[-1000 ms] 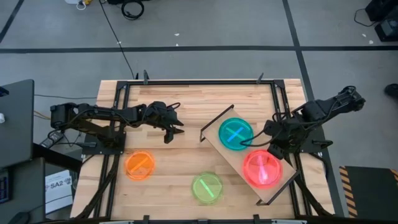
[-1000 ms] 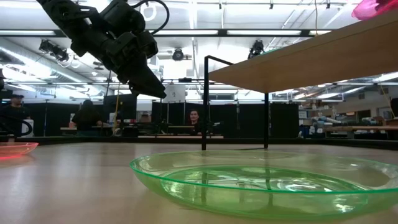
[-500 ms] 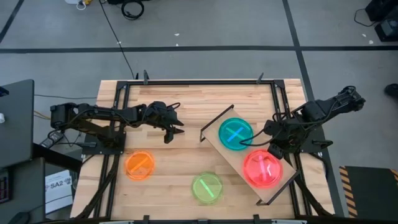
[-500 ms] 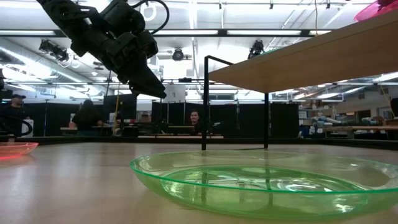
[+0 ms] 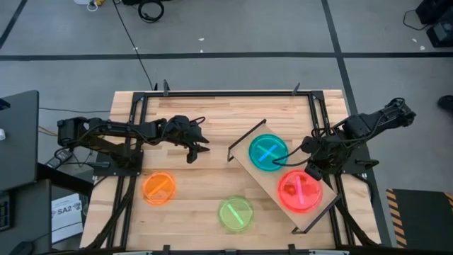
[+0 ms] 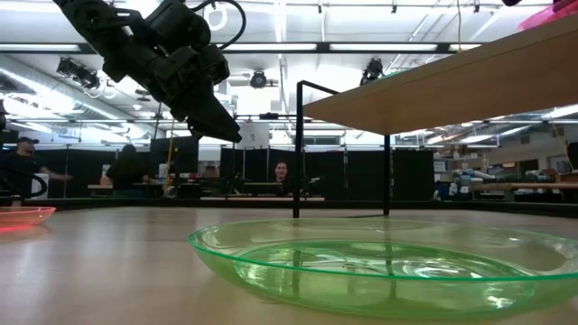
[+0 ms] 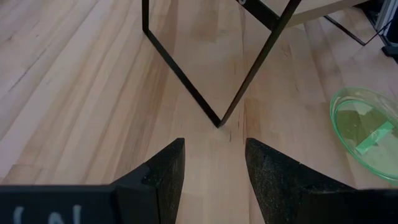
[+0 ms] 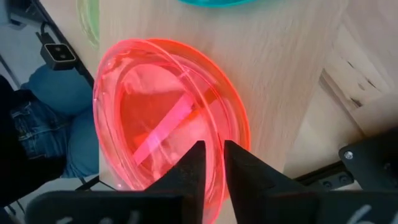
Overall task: Place and stack plates onto a shelf
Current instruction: Stack the pink plate on top of the other pink plate on the shelf, then stack the orange plate on top of the blue plate on the shelf
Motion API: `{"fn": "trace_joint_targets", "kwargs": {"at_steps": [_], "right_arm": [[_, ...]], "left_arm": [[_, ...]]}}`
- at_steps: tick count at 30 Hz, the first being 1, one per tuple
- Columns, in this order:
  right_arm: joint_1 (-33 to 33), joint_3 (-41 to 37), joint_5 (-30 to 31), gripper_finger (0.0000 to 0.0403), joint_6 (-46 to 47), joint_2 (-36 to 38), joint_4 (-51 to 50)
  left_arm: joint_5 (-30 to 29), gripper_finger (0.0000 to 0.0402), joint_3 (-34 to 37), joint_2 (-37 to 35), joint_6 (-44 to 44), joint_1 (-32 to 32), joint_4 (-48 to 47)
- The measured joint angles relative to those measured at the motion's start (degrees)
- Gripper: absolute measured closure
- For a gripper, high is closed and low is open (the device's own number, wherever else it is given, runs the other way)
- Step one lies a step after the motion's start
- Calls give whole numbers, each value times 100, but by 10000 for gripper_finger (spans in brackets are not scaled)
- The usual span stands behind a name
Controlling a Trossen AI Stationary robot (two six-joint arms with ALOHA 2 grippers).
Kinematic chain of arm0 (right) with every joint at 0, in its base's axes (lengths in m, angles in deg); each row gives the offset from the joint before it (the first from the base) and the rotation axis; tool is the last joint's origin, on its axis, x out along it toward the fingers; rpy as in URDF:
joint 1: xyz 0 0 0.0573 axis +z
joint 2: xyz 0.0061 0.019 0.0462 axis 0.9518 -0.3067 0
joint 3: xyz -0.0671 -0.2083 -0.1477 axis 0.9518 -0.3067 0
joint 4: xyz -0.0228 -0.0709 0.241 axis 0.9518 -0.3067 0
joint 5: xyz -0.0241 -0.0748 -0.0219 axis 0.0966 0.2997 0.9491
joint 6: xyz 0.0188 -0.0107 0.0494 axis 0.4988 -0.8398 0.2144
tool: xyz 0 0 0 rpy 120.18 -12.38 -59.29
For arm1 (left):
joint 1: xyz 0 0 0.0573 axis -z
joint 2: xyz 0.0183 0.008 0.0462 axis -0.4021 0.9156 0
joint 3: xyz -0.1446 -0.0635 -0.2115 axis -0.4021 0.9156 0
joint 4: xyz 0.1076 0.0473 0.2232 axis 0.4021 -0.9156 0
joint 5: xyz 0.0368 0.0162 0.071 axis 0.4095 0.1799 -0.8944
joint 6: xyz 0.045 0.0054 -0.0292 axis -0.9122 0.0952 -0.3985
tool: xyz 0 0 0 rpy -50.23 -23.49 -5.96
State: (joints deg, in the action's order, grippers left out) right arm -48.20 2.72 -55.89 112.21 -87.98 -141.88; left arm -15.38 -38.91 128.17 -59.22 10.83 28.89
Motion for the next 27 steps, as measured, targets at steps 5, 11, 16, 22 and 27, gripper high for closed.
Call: {"fn": "trace_joint_targets", "kwargs": {"at_steps": [5,11,16,22,27], "right_arm": [[0,0,-26,294,2,0,-18],[0,-2,-26,252,-5,0,-23],[0,-2,-26,239,-17,0,-23],[0,-2,19,241,-172,0,-20],[0,-2,76,242,-495,0,-18]], "left_arm": [[0,225,0,0,-2,0,0],[-1,225,0,0,-7,0,0],[0,225,0,0,-7,0,2],[0,225,0,0,4,0,2],[0,225,0,0,70,0,2]]}}
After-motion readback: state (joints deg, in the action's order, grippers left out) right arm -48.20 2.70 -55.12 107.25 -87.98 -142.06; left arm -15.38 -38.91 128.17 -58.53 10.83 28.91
